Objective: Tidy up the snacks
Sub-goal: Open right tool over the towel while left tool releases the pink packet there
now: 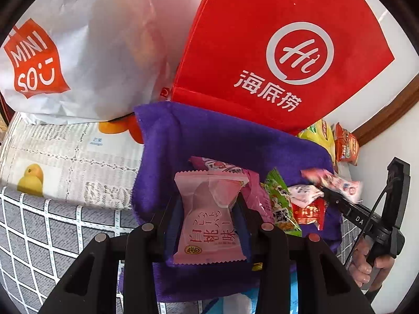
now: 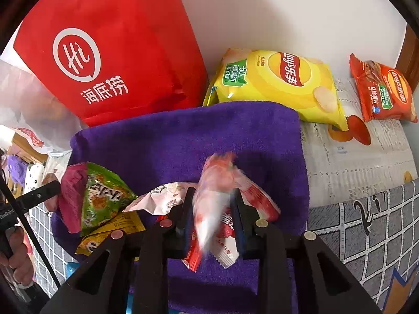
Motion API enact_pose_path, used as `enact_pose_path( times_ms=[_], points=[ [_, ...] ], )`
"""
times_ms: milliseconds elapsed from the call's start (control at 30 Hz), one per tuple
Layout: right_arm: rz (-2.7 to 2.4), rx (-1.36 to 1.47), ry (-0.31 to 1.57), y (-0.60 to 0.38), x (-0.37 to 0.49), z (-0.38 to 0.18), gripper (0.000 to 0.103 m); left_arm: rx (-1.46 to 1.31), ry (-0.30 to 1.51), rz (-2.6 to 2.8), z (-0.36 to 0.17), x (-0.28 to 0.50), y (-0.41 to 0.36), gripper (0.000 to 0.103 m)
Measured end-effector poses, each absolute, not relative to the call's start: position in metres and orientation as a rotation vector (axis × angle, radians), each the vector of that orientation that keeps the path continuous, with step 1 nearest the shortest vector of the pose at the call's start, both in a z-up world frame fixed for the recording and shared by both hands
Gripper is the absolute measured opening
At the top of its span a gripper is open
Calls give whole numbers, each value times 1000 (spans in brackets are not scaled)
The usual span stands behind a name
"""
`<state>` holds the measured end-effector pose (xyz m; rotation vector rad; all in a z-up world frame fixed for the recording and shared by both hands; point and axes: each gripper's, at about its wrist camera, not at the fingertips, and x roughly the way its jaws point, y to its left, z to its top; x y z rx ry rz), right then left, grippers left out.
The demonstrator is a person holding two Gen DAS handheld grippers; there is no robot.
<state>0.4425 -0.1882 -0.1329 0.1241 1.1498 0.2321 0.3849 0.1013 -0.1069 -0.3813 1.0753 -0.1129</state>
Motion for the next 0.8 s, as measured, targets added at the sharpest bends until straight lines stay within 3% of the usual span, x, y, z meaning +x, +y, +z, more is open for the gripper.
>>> enact_pose_path(
  times_ms=[133, 300, 367, 467, 633, 800],
  points=[
    [237, 94, 1146, -184, 440, -128, 30, -395, 1088, -141, -109, 385, 100, 39],
    [244, 82, 1104, -183, 434, -111, 45, -379, 1102, -151, -111, 387, 96, 38],
    [247, 78, 1087, -181, 432, -104, 46, -377, 1107, -153, -111, 387, 97, 39],
    [251, 75, 1063, -177, 428, -95, 46, -353, 1105, -154, -110, 388, 93, 45],
    [255, 61, 1010, -170, 421, -81, 47, -293, 1110, -169, -106, 389, 83, 64],
    [260, 70, 960, -165, 413, -67, 47, -270, 1079, -187, -96, 382, 73, 73]
  ],
)
